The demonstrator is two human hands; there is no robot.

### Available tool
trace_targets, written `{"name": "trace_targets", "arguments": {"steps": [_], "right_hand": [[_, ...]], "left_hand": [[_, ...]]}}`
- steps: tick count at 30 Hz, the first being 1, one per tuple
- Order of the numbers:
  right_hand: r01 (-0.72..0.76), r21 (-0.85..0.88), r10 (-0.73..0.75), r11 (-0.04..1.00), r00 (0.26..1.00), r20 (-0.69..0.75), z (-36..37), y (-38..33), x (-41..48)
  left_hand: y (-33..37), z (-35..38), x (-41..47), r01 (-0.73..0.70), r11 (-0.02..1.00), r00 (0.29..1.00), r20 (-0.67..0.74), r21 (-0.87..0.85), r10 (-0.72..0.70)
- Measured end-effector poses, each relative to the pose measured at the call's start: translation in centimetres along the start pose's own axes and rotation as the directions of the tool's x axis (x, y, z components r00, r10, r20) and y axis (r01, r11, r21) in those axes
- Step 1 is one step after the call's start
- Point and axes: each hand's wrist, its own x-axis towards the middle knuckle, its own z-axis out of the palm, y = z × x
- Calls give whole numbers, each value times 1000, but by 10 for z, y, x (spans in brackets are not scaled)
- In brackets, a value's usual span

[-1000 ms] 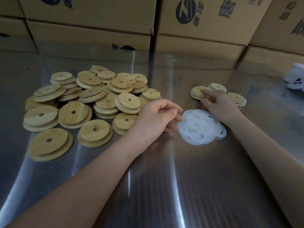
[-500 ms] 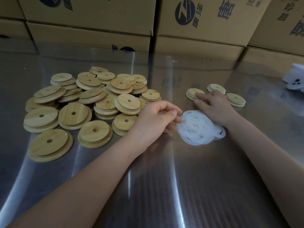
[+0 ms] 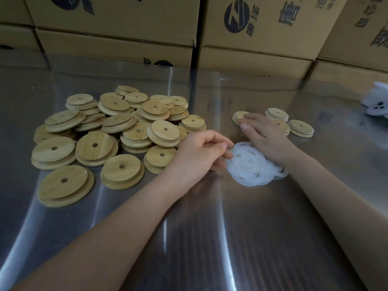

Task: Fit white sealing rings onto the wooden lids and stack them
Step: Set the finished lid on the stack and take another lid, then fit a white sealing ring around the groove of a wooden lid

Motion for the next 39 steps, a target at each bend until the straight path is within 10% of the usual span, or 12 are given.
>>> {"name": "trace_targets", "arguments": {"steps": [20,30,39], "right_hand": [[-217,-91,210,972,975,-79,-8,22,3],[-205,-40,198,978,971,-133,-13,22,-2],[-133,111,140,985,988,-62,-15,-2,-7]], "left_hand": [[-2,2,0,-131,977,988,-53,169,142],[0,-6,-1,-311,708,865,-120,634,487],[2,-25,3,134,448,843,-340,884,418]]}}
